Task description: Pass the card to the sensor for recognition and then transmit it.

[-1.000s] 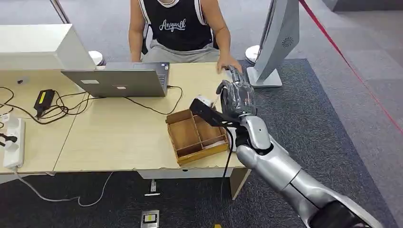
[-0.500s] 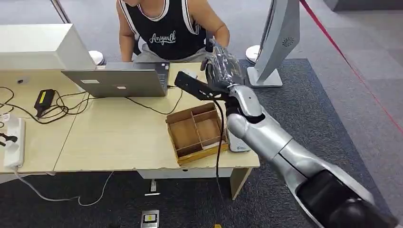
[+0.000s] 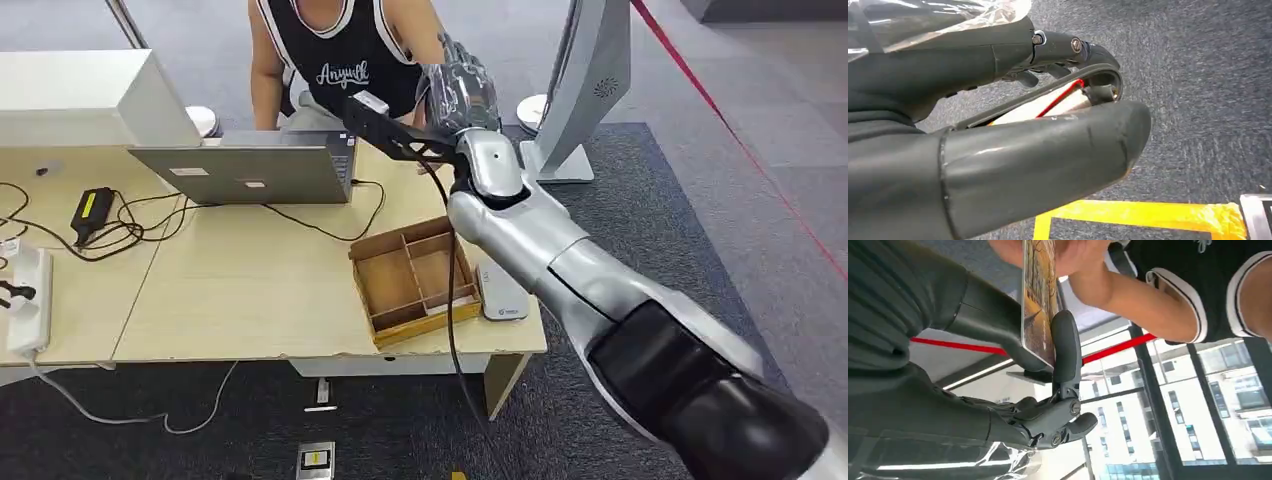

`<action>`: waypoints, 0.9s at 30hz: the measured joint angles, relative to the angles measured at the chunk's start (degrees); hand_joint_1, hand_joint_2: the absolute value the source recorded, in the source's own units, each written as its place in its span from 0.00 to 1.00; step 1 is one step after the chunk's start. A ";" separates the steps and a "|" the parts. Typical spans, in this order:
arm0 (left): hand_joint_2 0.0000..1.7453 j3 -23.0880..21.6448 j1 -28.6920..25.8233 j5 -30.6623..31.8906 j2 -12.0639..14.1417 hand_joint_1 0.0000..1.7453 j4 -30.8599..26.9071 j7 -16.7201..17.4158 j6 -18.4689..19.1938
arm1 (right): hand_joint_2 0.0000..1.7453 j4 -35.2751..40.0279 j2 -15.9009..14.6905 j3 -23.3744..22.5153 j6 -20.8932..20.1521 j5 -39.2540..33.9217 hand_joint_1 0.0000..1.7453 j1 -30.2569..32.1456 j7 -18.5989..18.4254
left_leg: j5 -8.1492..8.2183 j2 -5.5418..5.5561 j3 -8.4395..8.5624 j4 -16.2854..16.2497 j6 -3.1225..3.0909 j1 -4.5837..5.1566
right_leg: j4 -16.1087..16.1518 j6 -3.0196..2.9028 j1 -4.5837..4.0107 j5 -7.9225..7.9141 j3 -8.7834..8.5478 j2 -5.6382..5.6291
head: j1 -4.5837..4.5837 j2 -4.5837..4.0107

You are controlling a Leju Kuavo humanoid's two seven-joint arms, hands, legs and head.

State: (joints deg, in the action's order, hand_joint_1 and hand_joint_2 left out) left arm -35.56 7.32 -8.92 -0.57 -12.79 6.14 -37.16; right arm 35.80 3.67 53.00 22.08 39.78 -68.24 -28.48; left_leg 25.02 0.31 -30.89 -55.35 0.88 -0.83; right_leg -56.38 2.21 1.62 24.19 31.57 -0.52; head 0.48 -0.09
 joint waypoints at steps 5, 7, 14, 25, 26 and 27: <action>0.00 -0.18 -0.23 -0.33 0.09 0.00 0.00 -0.13 -0.04 | 1.00 -3.14 1.16 0.98 0.70 0.00 1.00 -1.13 -0.33 | 0.00 0.00 0.01 0.00 0.00 0.00 | -0.01 0.00 0.00 0.00 -0.01 0.00 | 0.00 0.00; 0.00 -0.39 -0.24 -0.31 0.09 0.00 0.00 -0.13 -0.02 | 1.00 -3.97 1.48 1.31 0.70 -0.02 1.00 -1.28 -0.52 | 0.00 0.00 0.02 0.00 0.00 0.00 | -0.01 0.00 0.00 0.00 -0.01 0.00 | -0.02 0.00; 0.00 -0.74 -0.20 0.11 0.09 0.00 -0.02 -0.13 -0.02 | 1.00 -6.23 1.70 2.34 0.96 0.04 0.88 -1.43 -1.70 | 0.00 0.00 0.04 -0.02 0.00 0.00 | 0.00 0.00 0.00 0.00 -0.01 0.00 | 0.00 0.00; 0.00 -0.96 -0.12 -0.04 0.09 0.00 -0.02 0.90 -0.02 | 1.00 -8.13 0.79 3.48 0.61 -0.96 0.00 -1.13 -3.08 | 0.00 -0.01 0.05 -0.02 0.00 0.00 | 0.00 0.00 0.00 -0.01 -0.01 0.00 | 0.00 0.00; 0.00 -0.96 -0.12 -0.18 0.09 0.00 0.00 0.92 -0.02 | 1.00 -8.24 0.74 3.54 0.63 -1.07 0.00 -1.06 -3.15 | 0.00 -0.01 0.05 -0.02 0.00 0.00 | 0.00 0.00 0.00 -0.01 0.00 -0.01 | 0.00 0.00; 0.00 -0.96 -0.12 -0.24 0.09 0.00 0.00 1.01 -0.02 | 1.00 -8.37 0.74 3.61 0.65 -1.09 0.00 -1.03 -3.15 | 0.00 -0.01 0.05 -0.02 0.00 0.00 | 0.00 0.00 0.00 -0.01 0.00 -0.01 | 0.00 0.02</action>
State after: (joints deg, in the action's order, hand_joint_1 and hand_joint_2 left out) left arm -36.52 7.20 -9.16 -0.48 -12.79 7.15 -37.18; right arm 27.43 4.42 56.61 22.73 38.69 -69.27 -31.63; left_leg 25.02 0.30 -30.84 -55.37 0.88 -0.83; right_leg -56.39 2.20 1.62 24.19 31.56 -0.53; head 0.48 -0.07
